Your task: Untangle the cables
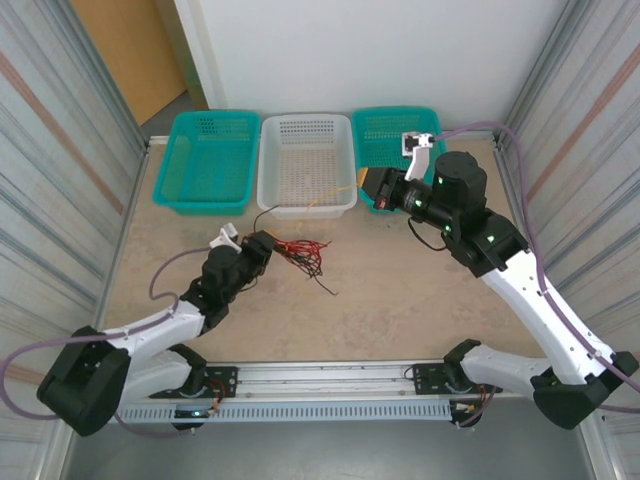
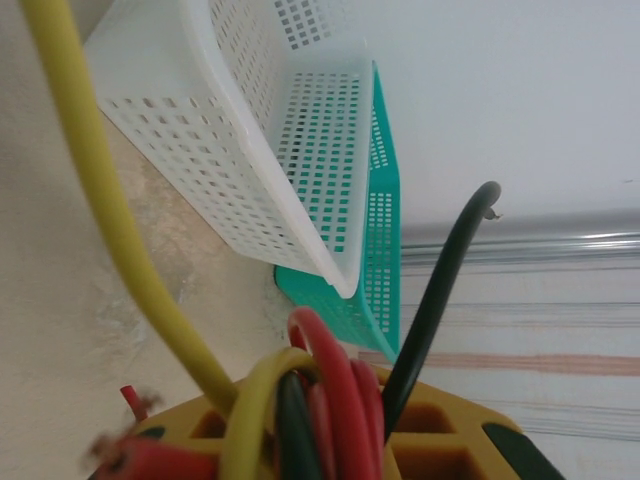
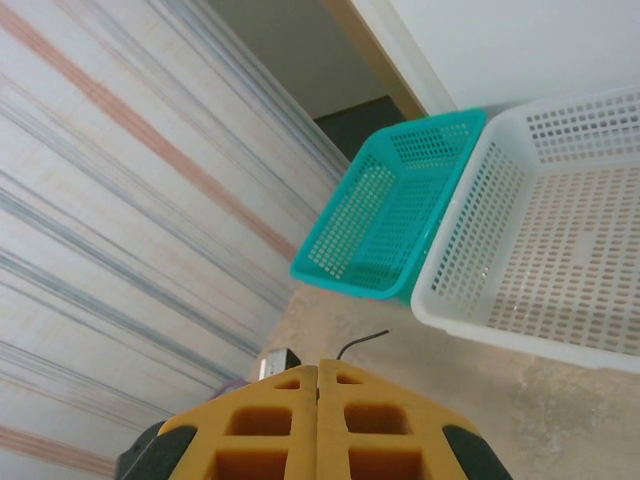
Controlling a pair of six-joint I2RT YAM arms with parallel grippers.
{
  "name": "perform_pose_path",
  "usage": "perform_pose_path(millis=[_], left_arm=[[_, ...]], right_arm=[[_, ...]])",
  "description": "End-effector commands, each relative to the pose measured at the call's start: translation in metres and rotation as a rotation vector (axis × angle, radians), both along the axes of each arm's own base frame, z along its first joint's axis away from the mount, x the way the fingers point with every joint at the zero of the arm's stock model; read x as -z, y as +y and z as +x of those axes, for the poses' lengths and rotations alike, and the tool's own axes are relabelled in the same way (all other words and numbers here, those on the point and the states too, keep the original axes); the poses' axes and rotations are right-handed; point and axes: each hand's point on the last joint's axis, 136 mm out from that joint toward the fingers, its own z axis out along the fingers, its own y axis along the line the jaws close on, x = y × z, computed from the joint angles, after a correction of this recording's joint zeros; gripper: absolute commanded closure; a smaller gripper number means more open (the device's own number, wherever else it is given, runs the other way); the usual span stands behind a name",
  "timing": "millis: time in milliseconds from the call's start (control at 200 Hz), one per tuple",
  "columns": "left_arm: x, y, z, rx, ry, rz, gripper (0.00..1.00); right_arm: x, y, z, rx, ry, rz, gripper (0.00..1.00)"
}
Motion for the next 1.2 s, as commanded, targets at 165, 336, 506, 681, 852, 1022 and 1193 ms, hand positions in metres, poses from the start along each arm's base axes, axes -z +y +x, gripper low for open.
perform_pose_path(millis=[165, 336, 506, 681, 852, 1022, 1193], left_arm=[[0.034, 0.015, 0.012, -0.129, 0.113, -0.029, 1.0], [0.051, 0.011, 0.01, -0.113, 0.168, -0.02, 0.89], [0.079, 0.007, 0.005, -0.107, 0.247, -0.003, 0.62], [0.101, 0.001, 0.0, -0.098, 0.301, -0.021, 0.51], [0.109, -0.007, 0.002, -0.08, 0.31, -0.04, 0.64], [0.101, -0.016, 0.003, -0.037, 0.276, -0.058, 0.42], [0.067, -0.01, -0.002, -0.01, 0.186, -0.034, 0.29]], right_arm=[[-0.042, -0.016, -0.011, 0.038, -0.133, 0.056, 1.0], [-0.034, -0.017, -0.014, 0.041, -0.128, 0.053, 1.0], [-0.036, -0.017, -0.014, 0.04, -0.135, 0.056, 1.0], [-0.038, -0.013, -0.015, 0.025, -0.138, 0.064, 1.0], [-0.04, -0.013, -0.016, 0.026, -0.148, 0.064, 1.0], [-0.039, -0.019, -0.016, 0.049, -0.158, 0.036, 1.0], [-0.039, -0.039, -0.02, 0.124, -0.175, -0.021, 1.0]])
